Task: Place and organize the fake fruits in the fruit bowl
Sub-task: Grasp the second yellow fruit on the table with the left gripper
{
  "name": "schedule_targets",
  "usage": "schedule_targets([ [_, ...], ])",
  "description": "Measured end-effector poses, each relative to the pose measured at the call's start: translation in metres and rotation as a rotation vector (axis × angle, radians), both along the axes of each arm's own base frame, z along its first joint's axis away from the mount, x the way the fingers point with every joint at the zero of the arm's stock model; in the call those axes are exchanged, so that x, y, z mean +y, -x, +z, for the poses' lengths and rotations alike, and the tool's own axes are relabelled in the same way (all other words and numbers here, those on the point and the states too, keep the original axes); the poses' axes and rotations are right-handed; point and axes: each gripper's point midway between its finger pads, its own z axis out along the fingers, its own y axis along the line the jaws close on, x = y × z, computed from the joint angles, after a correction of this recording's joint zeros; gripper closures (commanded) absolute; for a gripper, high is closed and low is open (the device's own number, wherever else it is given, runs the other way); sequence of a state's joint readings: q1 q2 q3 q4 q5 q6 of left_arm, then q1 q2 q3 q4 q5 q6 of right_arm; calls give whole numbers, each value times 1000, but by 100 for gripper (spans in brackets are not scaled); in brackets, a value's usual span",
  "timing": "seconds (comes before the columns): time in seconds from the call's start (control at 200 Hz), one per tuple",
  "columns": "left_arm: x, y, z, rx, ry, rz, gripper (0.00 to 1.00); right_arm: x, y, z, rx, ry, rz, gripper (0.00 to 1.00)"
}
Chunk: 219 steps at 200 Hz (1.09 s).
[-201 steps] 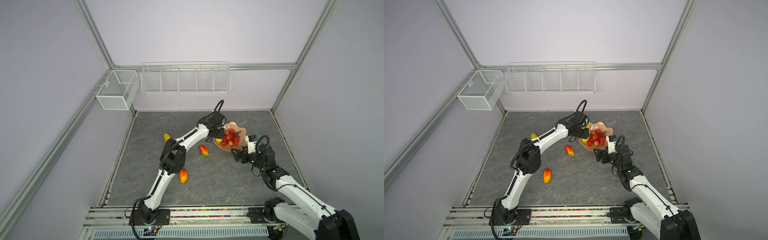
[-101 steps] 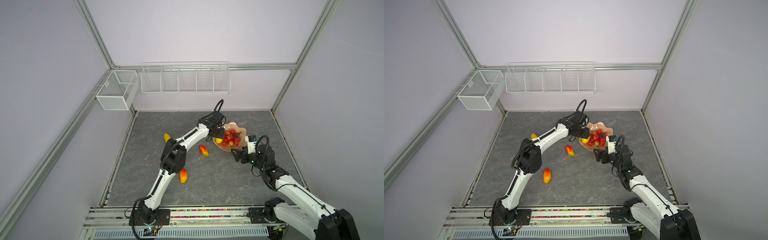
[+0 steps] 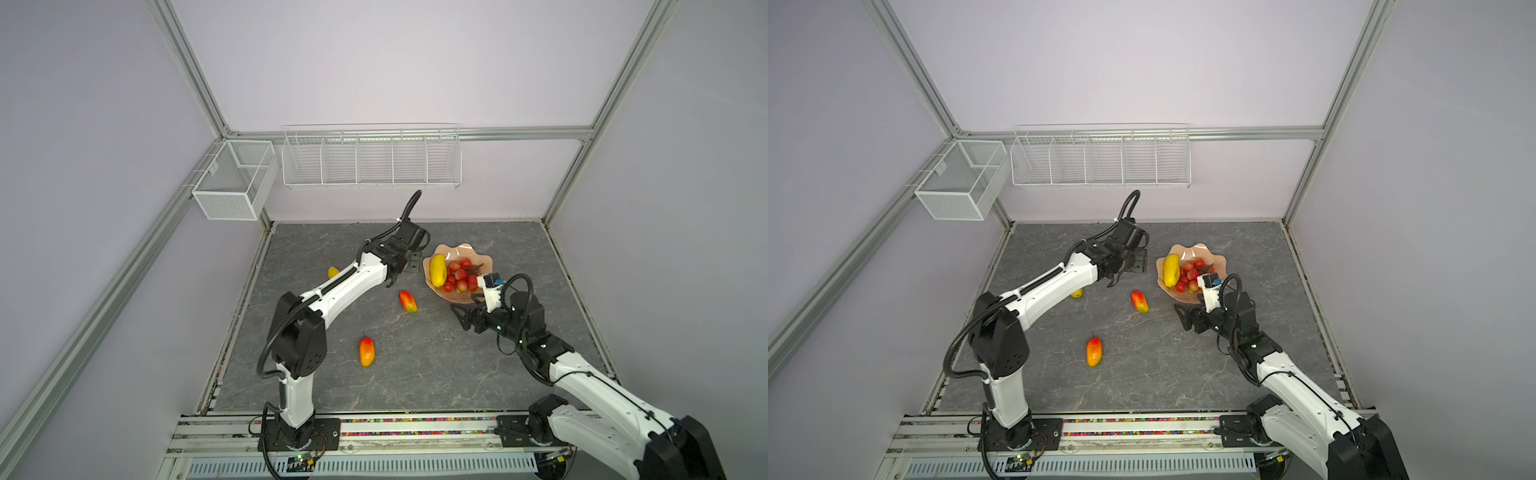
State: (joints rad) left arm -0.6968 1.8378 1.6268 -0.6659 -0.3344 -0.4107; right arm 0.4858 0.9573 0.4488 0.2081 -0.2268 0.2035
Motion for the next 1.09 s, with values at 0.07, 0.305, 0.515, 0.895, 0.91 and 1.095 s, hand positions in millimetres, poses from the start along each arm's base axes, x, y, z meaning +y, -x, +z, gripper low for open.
schedule_targets([
  [0.07,58,-4,-15,22,-5,137,27,14,8,-2,-10,8,60,12],
  [0.305,186,18,-102,215,-30,437,29,30,12,-18,21,32,119,12],
  [0.515,188,6,-110,234,59,457,31,31,11,-24,25,50,124,12],
  [0.895,196,-21,-147,272,74,522,37,32,7,-29,33,63,121,12],
  [0.91,197,-22,-148,271,75,524,39,32,7,-29,31,64,120,12],
  [1.095,195,-32,-157,271,100,516,57,8,-9,-21,26,52,12,11],
])
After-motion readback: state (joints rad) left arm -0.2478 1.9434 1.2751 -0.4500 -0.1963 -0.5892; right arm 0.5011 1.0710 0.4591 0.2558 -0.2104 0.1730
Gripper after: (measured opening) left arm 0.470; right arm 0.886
